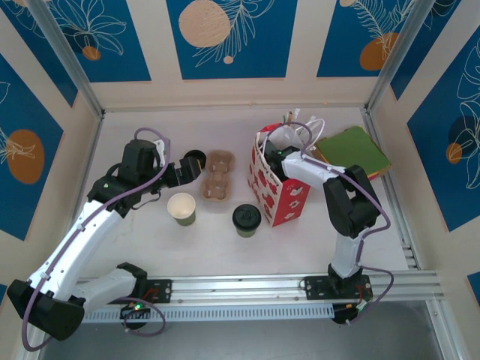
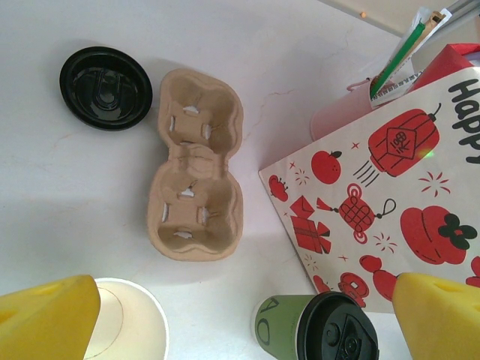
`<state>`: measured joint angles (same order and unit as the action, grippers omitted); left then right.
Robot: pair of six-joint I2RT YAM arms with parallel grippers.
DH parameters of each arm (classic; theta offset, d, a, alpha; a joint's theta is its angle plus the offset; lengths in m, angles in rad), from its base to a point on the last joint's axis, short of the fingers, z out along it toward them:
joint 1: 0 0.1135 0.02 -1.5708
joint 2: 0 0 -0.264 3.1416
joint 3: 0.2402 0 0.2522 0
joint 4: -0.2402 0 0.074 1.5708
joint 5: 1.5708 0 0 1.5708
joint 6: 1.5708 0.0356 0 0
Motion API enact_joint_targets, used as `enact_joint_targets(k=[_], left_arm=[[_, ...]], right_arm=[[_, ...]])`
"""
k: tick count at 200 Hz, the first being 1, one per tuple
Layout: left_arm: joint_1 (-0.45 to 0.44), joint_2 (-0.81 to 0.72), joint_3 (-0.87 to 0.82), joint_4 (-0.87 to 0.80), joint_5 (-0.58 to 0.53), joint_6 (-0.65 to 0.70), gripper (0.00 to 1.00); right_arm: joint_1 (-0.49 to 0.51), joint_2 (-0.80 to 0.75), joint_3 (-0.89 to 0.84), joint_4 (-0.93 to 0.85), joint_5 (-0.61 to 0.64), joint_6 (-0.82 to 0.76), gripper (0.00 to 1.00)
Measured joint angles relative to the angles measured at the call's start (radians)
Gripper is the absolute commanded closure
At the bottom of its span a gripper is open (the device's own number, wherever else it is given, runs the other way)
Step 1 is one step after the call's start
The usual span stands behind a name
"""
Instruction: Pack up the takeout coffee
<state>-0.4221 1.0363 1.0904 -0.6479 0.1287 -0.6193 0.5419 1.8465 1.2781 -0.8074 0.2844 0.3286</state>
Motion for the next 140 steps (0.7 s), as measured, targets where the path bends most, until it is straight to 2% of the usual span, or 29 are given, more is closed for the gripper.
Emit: enact_joint_targets(k=[63, 140], left_arm=[[-0.002, 0.000, 0.000, 0.000, 0.000, 0.000, 0.00], [-0.008, 0.000, 0.000, 0.000, 0.000, -0.002, 0.00]], right_arm=[[0.000, -0.063, 0.041, -0.073, 0.008, 0.018, 0.32], [0.000, -0.111, 0.060, -0.127, 0.025, 0.035, 0.26]])
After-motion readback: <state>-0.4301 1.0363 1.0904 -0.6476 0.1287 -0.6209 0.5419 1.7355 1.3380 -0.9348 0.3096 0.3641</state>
